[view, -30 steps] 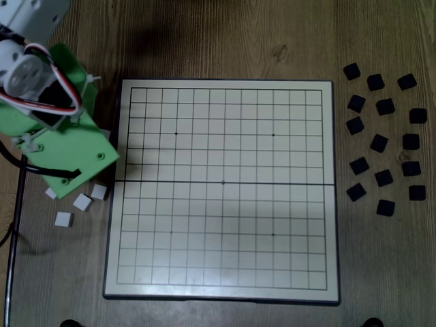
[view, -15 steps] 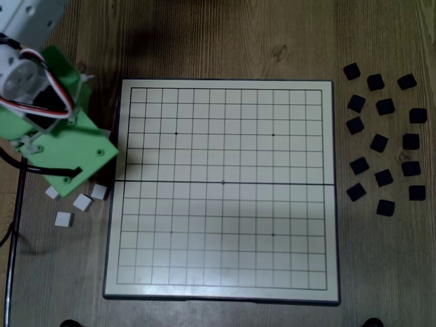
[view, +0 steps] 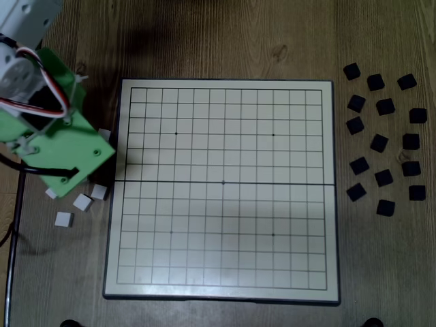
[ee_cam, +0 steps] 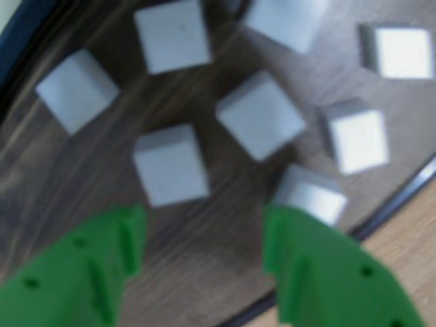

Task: Grasp a White stone and put it on the board on position (0,0).

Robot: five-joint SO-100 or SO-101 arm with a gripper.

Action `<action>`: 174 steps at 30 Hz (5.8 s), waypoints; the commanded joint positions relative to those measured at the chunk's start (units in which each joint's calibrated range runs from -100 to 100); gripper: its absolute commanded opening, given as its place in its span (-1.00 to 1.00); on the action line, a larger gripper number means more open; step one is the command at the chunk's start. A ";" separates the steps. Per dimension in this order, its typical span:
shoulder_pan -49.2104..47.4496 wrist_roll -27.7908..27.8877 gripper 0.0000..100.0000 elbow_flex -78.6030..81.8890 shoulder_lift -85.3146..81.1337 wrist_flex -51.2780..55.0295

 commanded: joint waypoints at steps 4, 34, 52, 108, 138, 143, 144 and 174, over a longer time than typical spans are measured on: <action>-0.12 0.00 -0.74 1.42 -2.45 -1.59; -0.85 -0.24 -0.75 4.13 -0.92 -5.22; -0.85 -0.54 -0.88 5.38 -0.84 -6.13; -36.54 -42.59 -0.88 -7.95 -28.48 16.52; -42.09 -41.61 -0.88 -23.99 -8.55 21.32; -42.27 -41.37 -0.88 -19.64 -6.52 15.61; -42.18 -41.27 -0.88 -18.48 -6.52 14.54; -42.00 -41.71 -0.88 -0.12 -7.54 1.47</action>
